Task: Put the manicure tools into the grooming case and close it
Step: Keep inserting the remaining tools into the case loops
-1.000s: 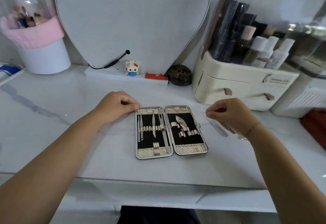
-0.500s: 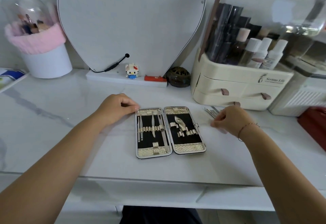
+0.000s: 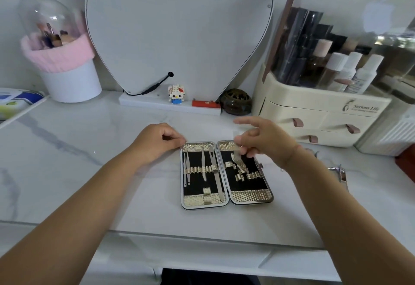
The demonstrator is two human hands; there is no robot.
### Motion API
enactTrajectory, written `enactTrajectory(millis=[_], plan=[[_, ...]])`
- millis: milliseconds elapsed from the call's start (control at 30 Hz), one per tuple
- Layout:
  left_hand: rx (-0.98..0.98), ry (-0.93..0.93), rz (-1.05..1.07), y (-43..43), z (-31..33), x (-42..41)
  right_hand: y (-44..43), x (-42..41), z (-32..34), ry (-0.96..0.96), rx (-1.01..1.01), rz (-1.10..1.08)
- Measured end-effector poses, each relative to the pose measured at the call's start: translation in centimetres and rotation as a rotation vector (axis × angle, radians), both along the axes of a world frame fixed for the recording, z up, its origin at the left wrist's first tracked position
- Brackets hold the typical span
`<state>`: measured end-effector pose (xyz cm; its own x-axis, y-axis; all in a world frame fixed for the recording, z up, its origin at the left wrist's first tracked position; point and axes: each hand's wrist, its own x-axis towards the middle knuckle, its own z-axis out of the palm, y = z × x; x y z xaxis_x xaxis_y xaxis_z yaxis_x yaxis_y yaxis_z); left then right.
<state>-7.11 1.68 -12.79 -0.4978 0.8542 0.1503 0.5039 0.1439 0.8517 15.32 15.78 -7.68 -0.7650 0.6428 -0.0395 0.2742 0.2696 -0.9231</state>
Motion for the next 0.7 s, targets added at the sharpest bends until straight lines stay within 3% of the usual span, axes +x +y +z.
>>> enactTrajectory(millis=[467,700], plan=[[-0.017,0.038,-0.014,0.0,0.1,0.0,1.2,-1.9,-1.7,-0.132,0.069,0.168],[-0.025,0.054,-0.023,0.1,0.1,0.0,0.8,-2.2,-1.8,-0.190,0.240,0.156]])
